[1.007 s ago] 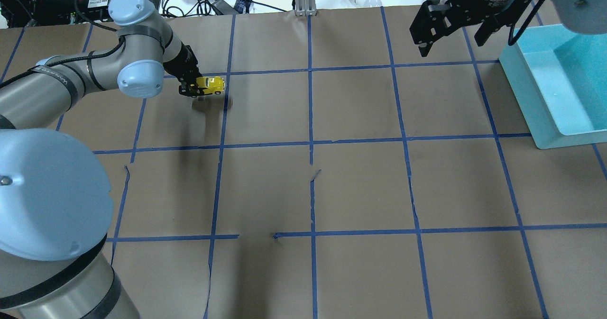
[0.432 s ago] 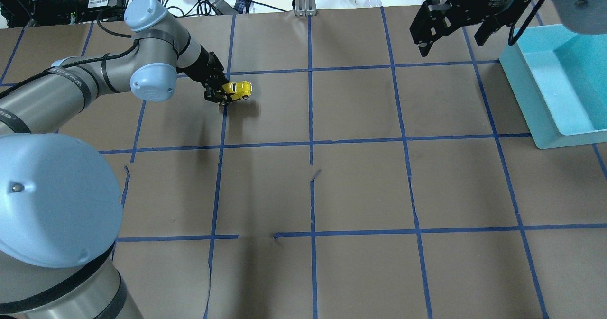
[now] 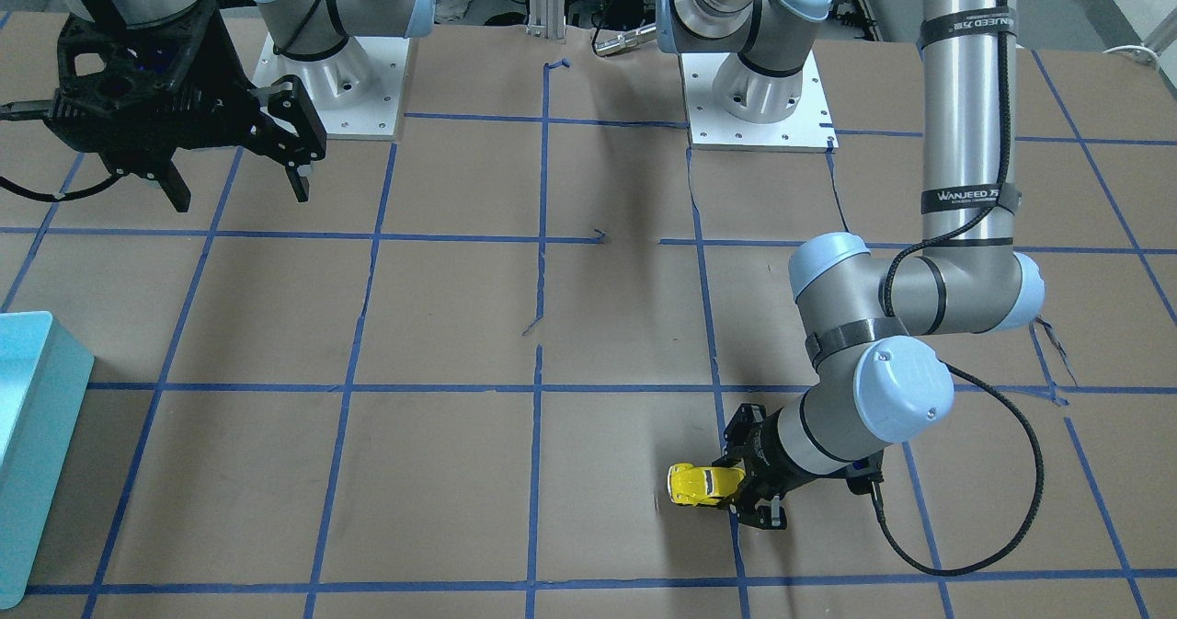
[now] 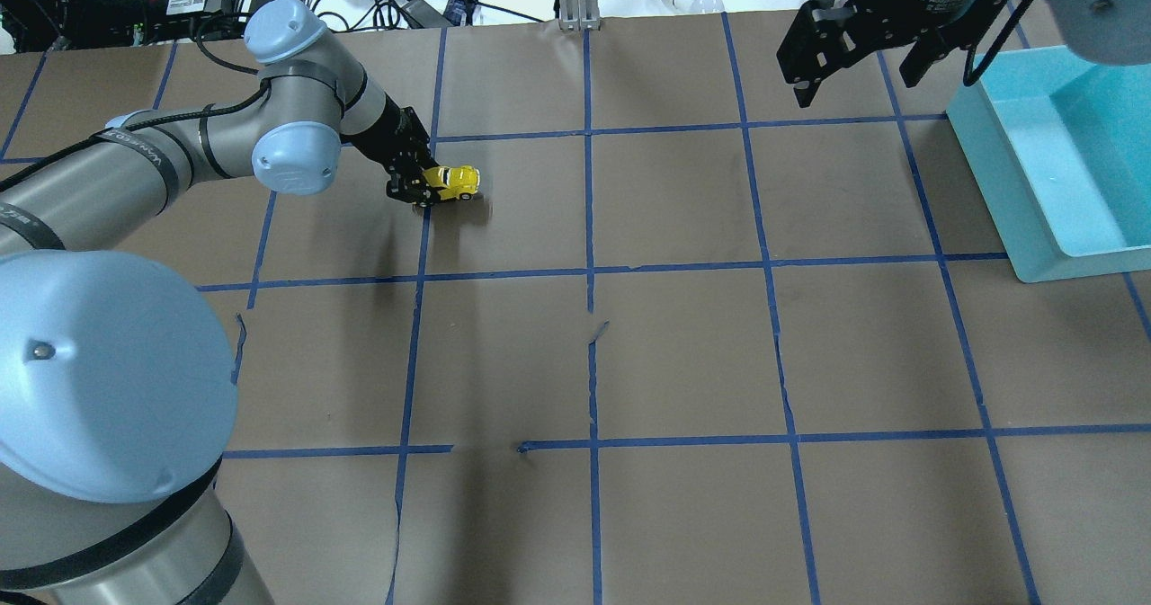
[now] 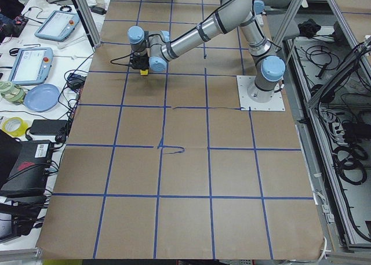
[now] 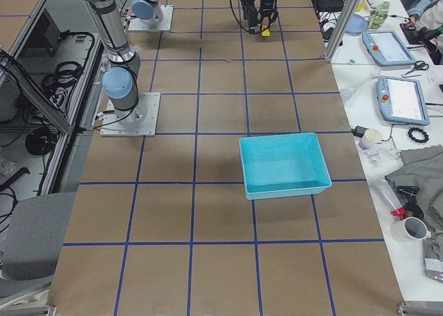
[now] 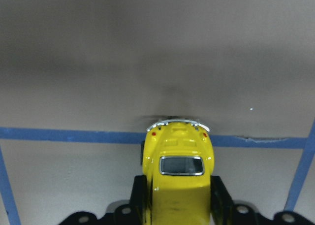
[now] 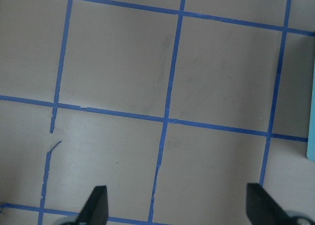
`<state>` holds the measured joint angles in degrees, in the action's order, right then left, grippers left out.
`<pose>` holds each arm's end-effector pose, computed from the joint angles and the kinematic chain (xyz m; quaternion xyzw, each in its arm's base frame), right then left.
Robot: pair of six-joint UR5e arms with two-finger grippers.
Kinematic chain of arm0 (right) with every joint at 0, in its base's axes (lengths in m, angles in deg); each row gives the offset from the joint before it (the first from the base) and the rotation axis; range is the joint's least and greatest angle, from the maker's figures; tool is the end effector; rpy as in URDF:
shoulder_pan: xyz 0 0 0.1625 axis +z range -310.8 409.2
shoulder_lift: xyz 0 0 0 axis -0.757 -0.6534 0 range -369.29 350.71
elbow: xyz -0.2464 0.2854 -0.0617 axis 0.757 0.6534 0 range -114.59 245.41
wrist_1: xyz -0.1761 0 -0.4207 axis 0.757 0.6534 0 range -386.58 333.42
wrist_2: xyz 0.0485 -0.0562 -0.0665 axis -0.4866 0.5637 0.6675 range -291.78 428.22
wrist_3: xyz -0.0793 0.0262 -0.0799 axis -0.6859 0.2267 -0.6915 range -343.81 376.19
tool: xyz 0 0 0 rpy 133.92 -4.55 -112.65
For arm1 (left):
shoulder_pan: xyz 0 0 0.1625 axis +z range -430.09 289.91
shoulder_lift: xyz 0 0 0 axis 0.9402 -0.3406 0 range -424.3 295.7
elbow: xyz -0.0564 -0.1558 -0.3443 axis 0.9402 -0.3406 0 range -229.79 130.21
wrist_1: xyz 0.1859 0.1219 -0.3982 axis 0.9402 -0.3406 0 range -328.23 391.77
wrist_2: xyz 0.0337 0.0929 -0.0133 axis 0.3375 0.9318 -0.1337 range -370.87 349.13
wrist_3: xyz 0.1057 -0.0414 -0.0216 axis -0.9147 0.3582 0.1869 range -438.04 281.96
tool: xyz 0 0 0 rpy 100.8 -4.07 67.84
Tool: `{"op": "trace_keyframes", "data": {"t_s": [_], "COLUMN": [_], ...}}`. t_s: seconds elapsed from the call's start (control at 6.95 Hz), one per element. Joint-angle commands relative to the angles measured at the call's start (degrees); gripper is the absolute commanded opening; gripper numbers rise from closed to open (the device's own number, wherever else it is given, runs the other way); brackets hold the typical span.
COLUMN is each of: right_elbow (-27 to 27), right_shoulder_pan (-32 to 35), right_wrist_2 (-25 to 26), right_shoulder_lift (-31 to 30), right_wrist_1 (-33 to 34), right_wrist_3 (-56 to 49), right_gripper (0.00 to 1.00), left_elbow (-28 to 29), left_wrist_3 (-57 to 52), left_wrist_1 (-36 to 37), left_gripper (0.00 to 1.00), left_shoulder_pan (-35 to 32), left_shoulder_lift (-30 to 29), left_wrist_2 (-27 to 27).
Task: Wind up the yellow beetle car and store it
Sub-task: 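Drag the car back toward the robot along the table with the left gripper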
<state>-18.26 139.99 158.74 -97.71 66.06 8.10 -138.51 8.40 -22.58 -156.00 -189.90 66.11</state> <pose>0.1400 -0.5570 0.4787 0.0769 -0.9949 0.0640 0.0087 -0.1102 -0.6945 0.1170 0.7048 -0.7002 -0.0660 0.0929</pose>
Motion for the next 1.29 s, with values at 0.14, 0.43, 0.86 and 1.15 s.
{"op": "trace_keyframes", "data": {"t_s": [0.14,0.43,0.86,1.15], "right_elbow": [0.00,0.00,0.00,0.00], "right_shoulder_pan": [0.00,0.00,0.00,0.00], "right_wrist_2": [0.00,0.00,0.00,0.00], "right_shoulder_lift": [0.00,0.00,0.00,0.00], "right_wrist_1": [0.00,0.00,0.00,0.00], "right_wrist_3": [0.00,0.00,0.00,0.09], "right_gripper": [1.00,1.00,1.00,1.00], "left_elbow": [0.66,0.84,0.23,0.58], "left_wrist_3": [-1.88,-1.97,-7.30,-14.16], "left_wrist_1": [0.11,0.55,0.73,0.73], "left_gripper": [0.00,0.00,0.00,0.00], "left_shoulder_pan": [0.66,4.24,9.52,12.60], "left_shoulder_lift": [-1.30,-1.22,-1.22,-1.22], "left_wrist_2": [3.87,7.29,7.30,7.39]}}
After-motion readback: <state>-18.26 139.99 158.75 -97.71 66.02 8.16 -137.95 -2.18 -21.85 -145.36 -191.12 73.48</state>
